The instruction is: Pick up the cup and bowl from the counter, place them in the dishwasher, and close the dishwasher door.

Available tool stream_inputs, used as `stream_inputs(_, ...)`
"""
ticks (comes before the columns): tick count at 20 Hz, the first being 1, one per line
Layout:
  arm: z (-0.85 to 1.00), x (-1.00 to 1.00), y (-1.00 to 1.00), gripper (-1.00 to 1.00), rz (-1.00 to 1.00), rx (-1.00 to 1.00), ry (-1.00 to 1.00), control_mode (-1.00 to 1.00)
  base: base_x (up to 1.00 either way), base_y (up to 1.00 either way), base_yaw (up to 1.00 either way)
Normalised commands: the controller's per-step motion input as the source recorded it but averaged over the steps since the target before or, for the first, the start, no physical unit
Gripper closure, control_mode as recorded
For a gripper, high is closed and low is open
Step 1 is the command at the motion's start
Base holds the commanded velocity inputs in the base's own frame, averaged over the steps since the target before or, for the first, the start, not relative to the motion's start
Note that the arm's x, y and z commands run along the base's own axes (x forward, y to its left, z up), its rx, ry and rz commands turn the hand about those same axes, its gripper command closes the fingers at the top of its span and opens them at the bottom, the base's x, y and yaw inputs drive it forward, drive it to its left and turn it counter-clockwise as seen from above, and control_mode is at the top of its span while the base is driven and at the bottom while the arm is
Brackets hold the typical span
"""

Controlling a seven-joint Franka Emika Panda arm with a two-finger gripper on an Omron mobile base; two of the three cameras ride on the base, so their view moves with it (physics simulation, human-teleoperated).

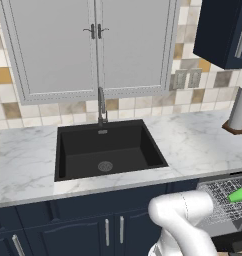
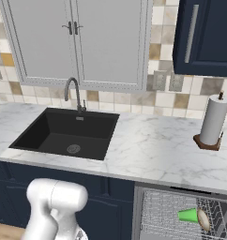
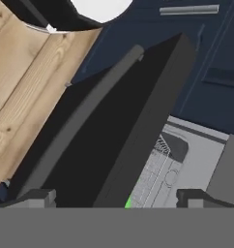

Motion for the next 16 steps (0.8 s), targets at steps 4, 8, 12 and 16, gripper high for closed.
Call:
stream_inputs(4, -1.00, -0.27, 0.00, -1.00, 0.23, -0.39, -0.22, -1.00, 0.00, 0.00, 0.00)
stream_inputs(8, -1.00, -0.34, 0.00, -1.00, 0.24, -0.39, -0.20, -1.00, 0.00, 0.00, 0.00)
stream_inputs(12, -1.00, -0.22, 0.00, -1.00, 0.23, -0.40, -0.29, -1.00, 0.00, 0.00, 0.00)
stream_inputs(16, -1.00, -0.04, -0.03, -1.00, 0.21, -0.41, -0.36, -1.00, 0.00, 0.00, 0.00)
